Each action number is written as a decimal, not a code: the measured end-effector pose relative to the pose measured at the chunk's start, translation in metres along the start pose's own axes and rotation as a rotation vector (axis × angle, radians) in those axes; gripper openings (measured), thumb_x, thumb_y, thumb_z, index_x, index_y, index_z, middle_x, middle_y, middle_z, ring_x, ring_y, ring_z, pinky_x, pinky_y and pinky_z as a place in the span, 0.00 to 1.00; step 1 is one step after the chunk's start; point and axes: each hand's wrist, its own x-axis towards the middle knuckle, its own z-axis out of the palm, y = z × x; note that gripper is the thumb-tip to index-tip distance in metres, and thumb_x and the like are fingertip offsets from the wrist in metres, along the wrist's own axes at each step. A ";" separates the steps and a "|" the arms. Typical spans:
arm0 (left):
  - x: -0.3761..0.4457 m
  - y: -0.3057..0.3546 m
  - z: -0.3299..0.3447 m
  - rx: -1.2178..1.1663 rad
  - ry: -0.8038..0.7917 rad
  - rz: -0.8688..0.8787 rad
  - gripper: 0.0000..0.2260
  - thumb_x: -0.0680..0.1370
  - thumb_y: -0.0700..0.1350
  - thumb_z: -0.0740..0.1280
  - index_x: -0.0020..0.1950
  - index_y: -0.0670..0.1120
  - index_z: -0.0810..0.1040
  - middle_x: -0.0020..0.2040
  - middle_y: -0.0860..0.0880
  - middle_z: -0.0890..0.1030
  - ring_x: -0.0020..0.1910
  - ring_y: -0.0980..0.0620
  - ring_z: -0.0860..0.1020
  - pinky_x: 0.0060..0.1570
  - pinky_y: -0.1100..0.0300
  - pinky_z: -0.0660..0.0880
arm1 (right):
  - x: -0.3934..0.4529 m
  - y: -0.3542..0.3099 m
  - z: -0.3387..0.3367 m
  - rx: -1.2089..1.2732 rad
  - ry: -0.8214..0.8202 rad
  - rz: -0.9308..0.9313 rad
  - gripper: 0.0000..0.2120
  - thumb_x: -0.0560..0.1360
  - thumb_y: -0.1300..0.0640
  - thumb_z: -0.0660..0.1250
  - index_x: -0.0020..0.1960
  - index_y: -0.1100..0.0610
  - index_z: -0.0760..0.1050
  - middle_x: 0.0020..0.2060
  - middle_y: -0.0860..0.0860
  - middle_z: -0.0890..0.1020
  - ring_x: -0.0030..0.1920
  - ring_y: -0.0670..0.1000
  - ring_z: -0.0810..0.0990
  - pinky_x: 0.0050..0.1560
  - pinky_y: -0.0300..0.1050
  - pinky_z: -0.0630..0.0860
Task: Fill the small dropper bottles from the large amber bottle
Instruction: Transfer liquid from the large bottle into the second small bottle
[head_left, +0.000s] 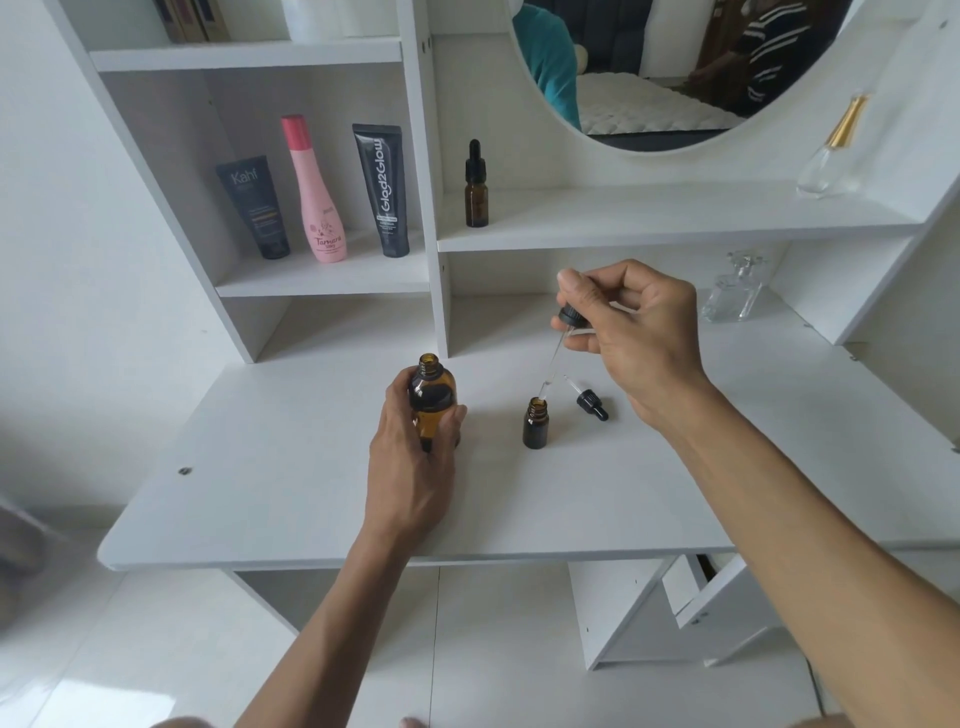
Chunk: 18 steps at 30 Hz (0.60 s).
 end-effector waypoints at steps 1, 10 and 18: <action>0.000 0.000 0.000 -0.002 0.000 0.000 0.21 0.81 0.49 0.67 0.72 0.56 0.65 0.58 0.55 0.77 0.52 0.48 0.79 0.50 0.60 0.71 | 0.000 0.000 0.000 -0.002 -0.003 0.000 0.09 0.75 0.53 0.75 0.43 0.59 0.80 0.39 0.54 0.85 0.38 0.52 0.88 0.39 0.46 0.84; 0.001 -0.001 0.000 -0.008 0.000 0.007 0.21 0.81 0.49 0.67 0.72 0.55 0.65 0.58 0.55 0.77 0.52 0.48 0.80 0.48 0.65 0.72 | -0.001 0.002 0.005 -0.034 -0.036 -0.006 0.10 0.75 0.54 0.75 0.44 0.61 0.81 0.39 0.55 0.85 0.38 0.52 0.88 0.40 0.47 0.84; 0.001 -0.003 0.000 -0.011 -0.003 0.015 0.21 0.81 0.49 0.67 0.71 0.57 0.65 0.58 0.55 0.78 0.52 0.49 0.80 0.46 0.69 0.72 | 0.000 0.000 0.005 -0.069 -0.055 -0.029 0.09 0.75 0.55 0.75 0.42 0.60 0.80 0.40 0.56 0.86 0.37 0.51 0.88 0.39 0.48 0.84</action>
